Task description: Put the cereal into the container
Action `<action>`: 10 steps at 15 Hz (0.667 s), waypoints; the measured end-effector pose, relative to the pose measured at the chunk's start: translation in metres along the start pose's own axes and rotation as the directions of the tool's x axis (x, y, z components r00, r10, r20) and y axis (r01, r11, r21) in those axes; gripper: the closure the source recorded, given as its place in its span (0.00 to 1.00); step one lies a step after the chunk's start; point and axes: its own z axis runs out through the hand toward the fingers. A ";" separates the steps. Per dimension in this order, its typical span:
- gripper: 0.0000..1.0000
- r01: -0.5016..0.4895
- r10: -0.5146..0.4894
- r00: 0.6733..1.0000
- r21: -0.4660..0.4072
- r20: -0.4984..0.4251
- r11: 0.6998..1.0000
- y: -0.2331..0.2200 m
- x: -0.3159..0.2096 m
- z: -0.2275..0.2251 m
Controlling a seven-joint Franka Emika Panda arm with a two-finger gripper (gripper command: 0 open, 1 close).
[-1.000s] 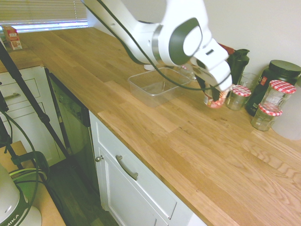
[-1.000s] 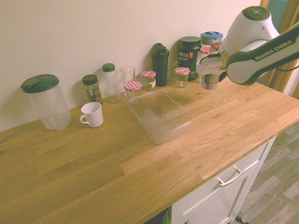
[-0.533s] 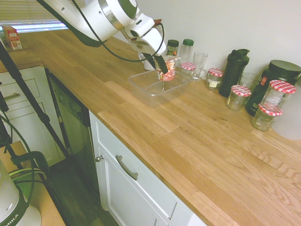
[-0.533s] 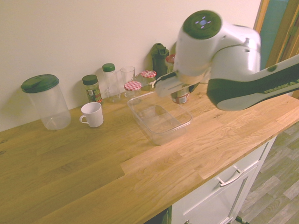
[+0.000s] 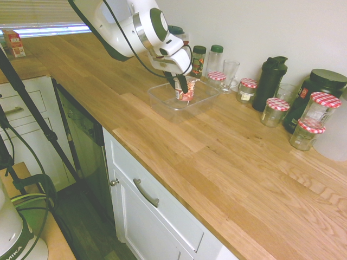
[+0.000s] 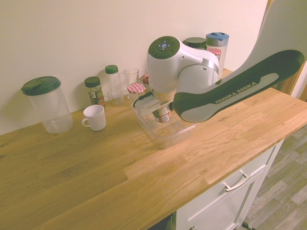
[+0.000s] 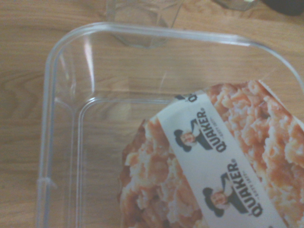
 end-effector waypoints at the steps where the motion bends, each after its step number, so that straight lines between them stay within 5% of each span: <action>1: 1.00 0.009 -0.009 1.000 -0.002 0.028 1.000 0.001 0.002 0.003; 6: 1.00 0.023 -0.021 0.997 -0.021 0.080 1.000 0.010 0.017 0.021; 7: 0.00 0.026 -0.024 0.996 -0.026 0.088 0.999 0.012 0.020 0.025; 10: 0.00 0.031 -0.027 0.994 -0.034 0.106 0.999 0.011 0.022 0.029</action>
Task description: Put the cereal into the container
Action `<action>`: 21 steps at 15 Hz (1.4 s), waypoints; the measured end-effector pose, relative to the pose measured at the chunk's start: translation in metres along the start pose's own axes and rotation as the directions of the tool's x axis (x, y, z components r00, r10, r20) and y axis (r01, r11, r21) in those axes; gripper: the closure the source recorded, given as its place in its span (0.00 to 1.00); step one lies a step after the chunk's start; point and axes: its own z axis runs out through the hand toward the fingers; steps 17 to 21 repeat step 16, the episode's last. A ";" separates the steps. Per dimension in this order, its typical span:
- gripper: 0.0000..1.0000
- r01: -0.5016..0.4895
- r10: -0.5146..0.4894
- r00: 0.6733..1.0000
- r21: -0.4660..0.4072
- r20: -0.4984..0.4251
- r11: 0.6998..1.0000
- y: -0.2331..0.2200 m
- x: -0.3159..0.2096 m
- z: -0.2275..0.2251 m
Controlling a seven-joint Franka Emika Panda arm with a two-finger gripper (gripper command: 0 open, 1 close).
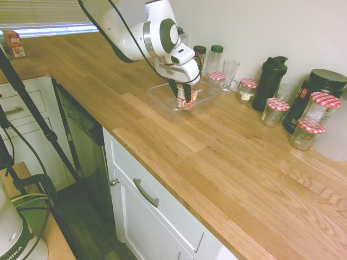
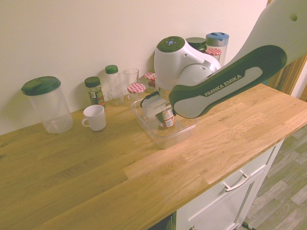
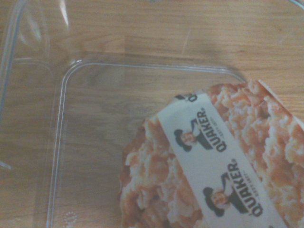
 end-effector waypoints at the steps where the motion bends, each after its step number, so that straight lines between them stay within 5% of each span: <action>1: 0.00 0.003 -0.003 1.000 -0.001 0.002 1.000 -0.001 -0.001 0.000; 7: 0.00 -0.015 0.015 0.999 -0.017 0.030 1.000 0.004 0.005 0.002; 14: 0.00 -0.124 0.145 0.959 -0.099 0.245 0.987 0.010 0.017 -0.022; 16: 0.00 -0.140 0.144 0.971 -0.037 0.193 0.989 0.018 0.023 -0.050; 21: 0.00 -0.140 0.144 0.971 -0.037 0.193 0.989 0.018 0.023 -0.050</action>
